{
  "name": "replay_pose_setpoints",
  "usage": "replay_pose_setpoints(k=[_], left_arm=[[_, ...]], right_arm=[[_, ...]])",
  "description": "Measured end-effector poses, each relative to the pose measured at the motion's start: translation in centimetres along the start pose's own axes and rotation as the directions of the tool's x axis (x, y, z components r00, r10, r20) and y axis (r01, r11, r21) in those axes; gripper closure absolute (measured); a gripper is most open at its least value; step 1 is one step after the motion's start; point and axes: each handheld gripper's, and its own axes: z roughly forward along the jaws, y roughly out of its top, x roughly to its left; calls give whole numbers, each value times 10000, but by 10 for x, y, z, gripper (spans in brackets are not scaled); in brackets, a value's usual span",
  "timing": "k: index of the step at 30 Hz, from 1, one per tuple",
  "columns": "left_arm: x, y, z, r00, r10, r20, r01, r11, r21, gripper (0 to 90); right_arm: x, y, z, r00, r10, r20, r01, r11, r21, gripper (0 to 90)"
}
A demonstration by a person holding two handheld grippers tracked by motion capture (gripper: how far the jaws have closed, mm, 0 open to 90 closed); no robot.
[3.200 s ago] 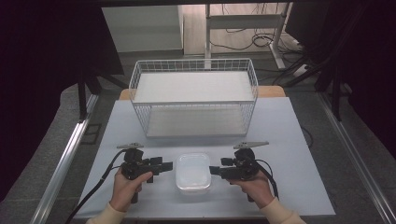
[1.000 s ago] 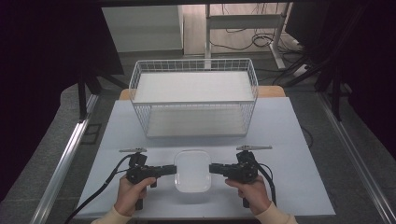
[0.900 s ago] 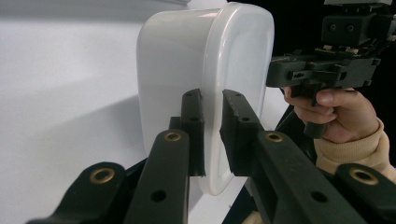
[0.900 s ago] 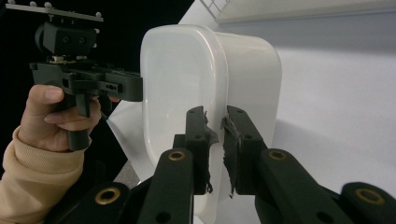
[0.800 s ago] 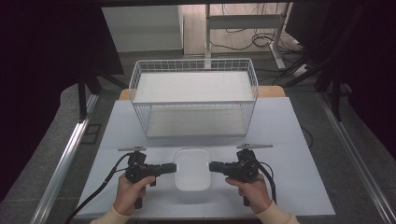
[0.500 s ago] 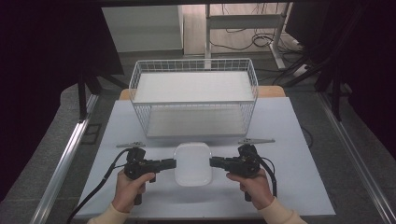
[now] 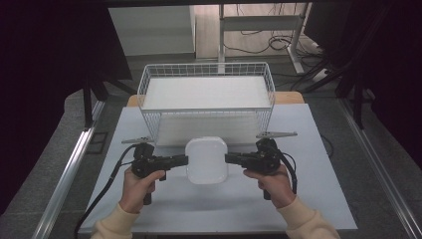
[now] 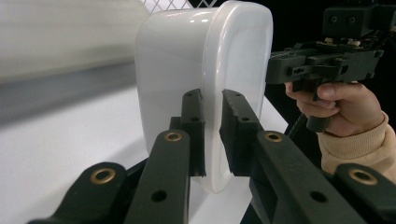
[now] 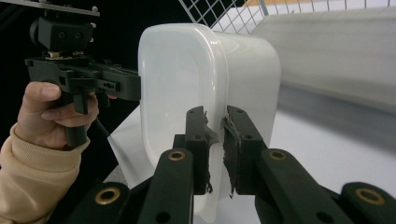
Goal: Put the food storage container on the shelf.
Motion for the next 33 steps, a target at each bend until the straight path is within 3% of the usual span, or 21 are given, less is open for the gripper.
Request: replay_pose_setpoints(k=[7,21,33], left_arm=[[-4,15,-4,9998,211,21,-211,9997,-115,803],[-16,62,-9,9959,894,-115,-897,9956,-285,803],[-15,81,-8,9953,970,-52,-971,9946,-368,802]], right_arm=[[6,16,-4,9994,-322,88,323,9994,-92,802],[12,58,-15,9961,-816,322,831,9954,-481,800],[12,79,-19,9925,-1128,473,1150,9923,-469,798]])
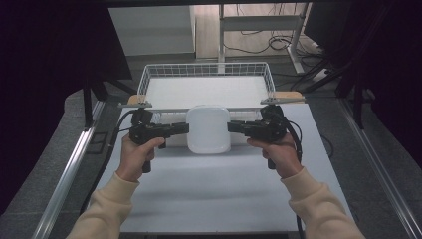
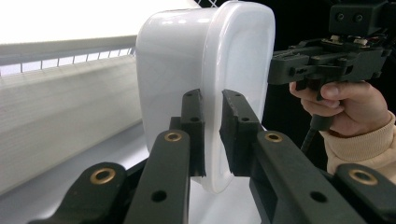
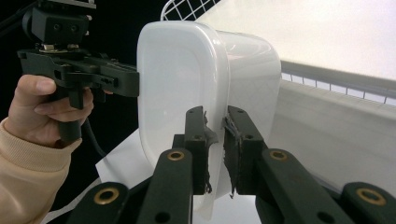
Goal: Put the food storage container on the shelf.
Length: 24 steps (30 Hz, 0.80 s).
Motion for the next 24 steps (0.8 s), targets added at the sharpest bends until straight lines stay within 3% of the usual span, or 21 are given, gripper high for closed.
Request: replay_pose_setpoints(k=[9,24], left_arm=[[3,15,0,10000,19,43,-19,10000,-53,802],[-1,49,1,9991,424,-79,-425,9990,-110,802]], right_arm=[[-1,14,0,9999,-92,77,92,10000,38,796],[-5,46,-5,9992,-329,214,331,9994,-82,797]])
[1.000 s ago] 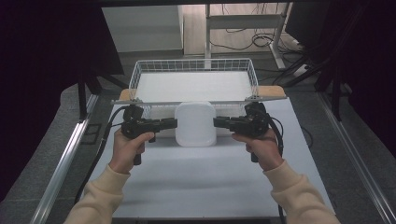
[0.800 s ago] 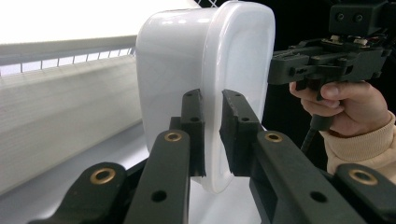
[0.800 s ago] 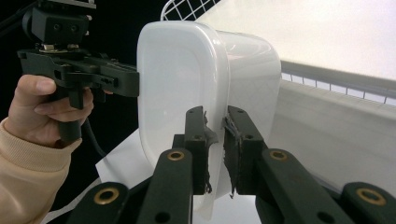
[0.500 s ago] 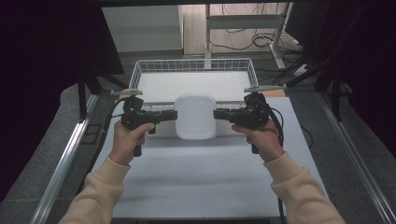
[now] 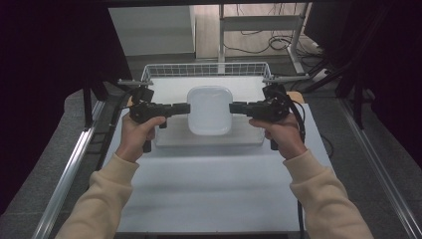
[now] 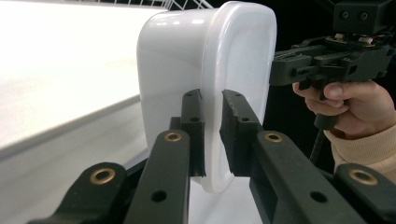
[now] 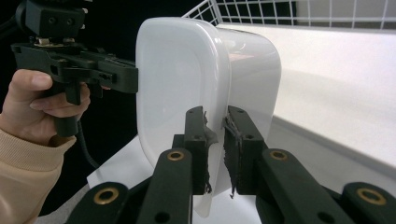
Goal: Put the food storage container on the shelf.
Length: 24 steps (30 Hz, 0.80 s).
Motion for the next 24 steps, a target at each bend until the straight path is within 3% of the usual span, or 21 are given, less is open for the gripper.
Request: replay_pose_setpoints(k=[8,13,18,24], left_arm=[[4,24,3,9999,129,47,-129,9999,40,802],[8,46,6,9998,185,-97,-185,9998,12,802],[17,65,8,9999,96,128,-95,9999,-51,802],[27,81,16,10000,-7,84,6,10000,95,802]], right_arm=[[-6,18,-2,10000,-88,45,88,10000,-42,797],[-15,38,0,10000,-67,30,67,10000,5,798],[-23,58,1,9998,9,-187,-11,9999,-134,799],[-36,72,6,9998,132,-163,-133,9999,-96,801]])
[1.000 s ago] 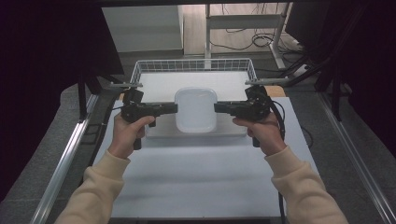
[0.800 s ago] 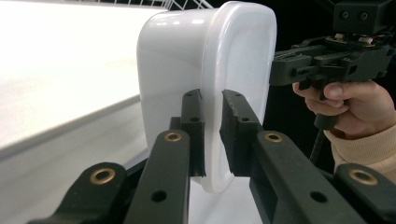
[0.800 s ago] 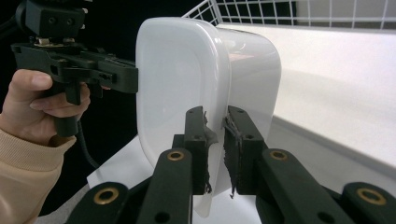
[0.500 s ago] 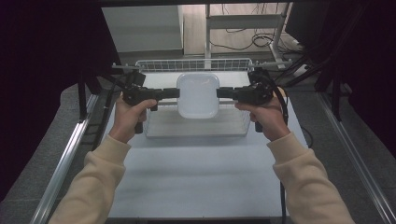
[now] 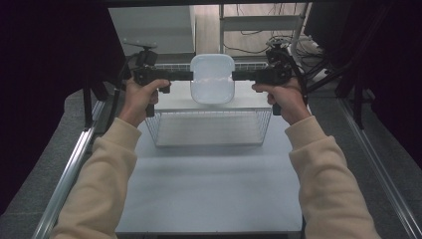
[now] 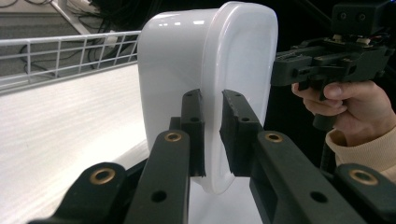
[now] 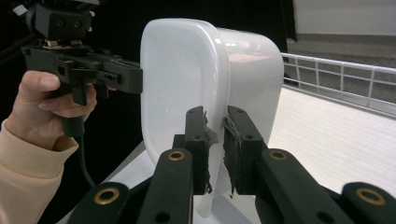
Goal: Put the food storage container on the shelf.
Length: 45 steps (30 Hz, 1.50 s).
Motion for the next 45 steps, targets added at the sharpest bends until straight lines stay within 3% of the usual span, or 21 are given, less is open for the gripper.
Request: replay_pose_setpoints(k=[9,12,16,19,23,24,25,26,27,28,30,31,32,35,36,37,40,42,43,44,45], left_arm=[[21,0,16,9990,-331,-284,345,9982,499,801],[34,-2,23,9963,-857,-117,863,9945,598,801],[45,-1,26,9895,-1429,201,1417,9887,489,799],[54,3,29,9788,-2008,403,1986,9787,522,799],[61,8,33,9695,-2428,329,2411,9693,478,795],[67,11,36,9595,-2791,386,2769,9594,541,786],[67,11,36,9595,-2791,386,2769,9594,541,783],[73,12,39,9512,-3056,418,3028,9510,620,778],[73,12,39,9512,-3056,418,3028,9510,620,774],[78,14,42,9403,-3375,436,3342,9400,683,763],[84,14,45,9307,-3631,439,3593,9301,756,744],[84,14,45,9307,-3631,439,3593,9301,756,734],[89,13,48,9256,-3769,349,3738,9246,730,727],[93,12,52,9212,-3882,272,3858,9202,666,717],[93,12,52,9212,-3882,272,3858,9202,666,712],[93,11,53,9238,-3818,304,3796,9233,590,711],[94,10,53,9256,-3766,384,3745,9257,527,697],[92,10,55,9360,-3515,207,3499,9350,584,652],[89,8,55,9509,-3093,-135,3096,9497,471,565],[87,8,53,9557,-2935,-219,2941,9550,387,518],[87,8,53,9557,-2935,-219,2941,9550,387,445]], right_arm=[[-26,-1,20,9980,592,200,-602,9965,578,798],[-33,-1,25,9967,803,157,-812,9942,703,797],[-41,1,29,9934,1145,-59,-1139,9913,656,796],[-48,3,33,9886,1500,-151,-1487,9868,634,786],[-53,7,38,9836,1801,-4,-1796,9810,729,765],[-57,11,42,9773,2116,80,-2115,9737,848,751],[-57,11,42,9773,2116,80,-2115,9737,848,751],[-63,15,47,9690,2461,216,-2471,9639,991,737],[-63,15,47,9690,2461,216,-2471,9639,991,737],[-67,17,52,9605,2768,305,-2784,9542,1094,722],[-71,17,56,9471,3183,408,-3209,9387,1260,701],[-71,17,56,9471,3183,408,-3209,9387,1260,701],[-77,17,61,9314,3616,413,-3638,9220,1323,681],[-83,13,67,9095,4133,442,-4153,8993,1368,660],[-83,13,67,9095,4133,442,-4153,8993,1368,660],[-86,11,68,9014,4316,343,-4323,8925,1289,657],[-86,11,67,9029,4284,359,-4294,8942,1264,650],[-84,11,68,9071,4188,435,-4209,8993,1185,619],[-80,12,67,9210,3823,752,-3882,9166,953,460],[-77,13,67,9312,3537,875,-3600,9302,711,404],[-73,14,65,9346,3410,1009,-3472,9364,516,364]])
